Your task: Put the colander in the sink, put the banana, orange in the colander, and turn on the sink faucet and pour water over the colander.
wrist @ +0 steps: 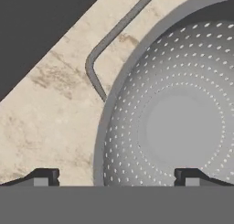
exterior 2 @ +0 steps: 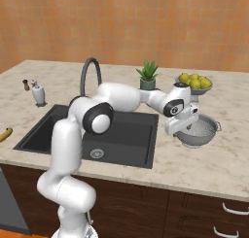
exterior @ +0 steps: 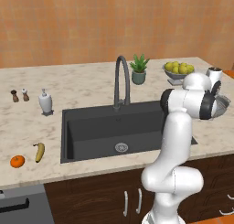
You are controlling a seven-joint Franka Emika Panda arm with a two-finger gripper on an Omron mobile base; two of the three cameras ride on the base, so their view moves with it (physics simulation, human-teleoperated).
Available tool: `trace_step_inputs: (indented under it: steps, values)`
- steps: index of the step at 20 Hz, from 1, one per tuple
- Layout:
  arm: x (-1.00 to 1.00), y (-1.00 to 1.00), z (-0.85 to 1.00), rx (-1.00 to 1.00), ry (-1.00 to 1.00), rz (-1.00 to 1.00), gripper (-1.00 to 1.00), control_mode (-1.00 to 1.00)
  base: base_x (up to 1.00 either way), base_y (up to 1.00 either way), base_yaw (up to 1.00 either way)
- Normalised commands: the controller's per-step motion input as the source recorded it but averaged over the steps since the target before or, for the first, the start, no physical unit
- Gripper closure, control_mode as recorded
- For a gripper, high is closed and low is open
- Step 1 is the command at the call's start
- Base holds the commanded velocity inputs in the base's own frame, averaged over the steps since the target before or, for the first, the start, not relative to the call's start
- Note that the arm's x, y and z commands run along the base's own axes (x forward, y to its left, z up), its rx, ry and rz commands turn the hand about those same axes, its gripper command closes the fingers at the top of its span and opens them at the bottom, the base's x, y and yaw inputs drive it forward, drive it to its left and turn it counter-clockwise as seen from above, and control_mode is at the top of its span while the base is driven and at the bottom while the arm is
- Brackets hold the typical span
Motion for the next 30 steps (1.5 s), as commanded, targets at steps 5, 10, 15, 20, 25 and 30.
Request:
trace_step_inputs:
  steps: [5, 10, 15, 20, 25, 30]
  values:
    - [0.5, -0.19, -0.13, 0.0, 0.04, 0.05, -1.0, -1.0, 0.0, 0.0, 0.0]
    - [0.07, -0.01, -0.47, -0.03, 0.06, 0.01, -1.0, -1.0, 0.0, 0.0, 0.0]
    - [-0.16, 0.0, -0.68, -0.01, 0.04, 0.01, -1.0, -1.0, 0.0, 0.0, 0.0]
    - [-0.47, 0.0, -0.71, -0.02, 0.0, 0.04, -1.0, -1.0, 0.0, 0.0, 0.0]
    - [-0.01, 0.01, -0.89, -0.08, 0.0, 0.04, -1.0, -1.0, 0.0, 0.0, 0.0]
    - [0.1, 0.12, -0.99, -0.14, 0.03, 0.04, 1.0, -1.0, 0.0, 0.0, 0.0]
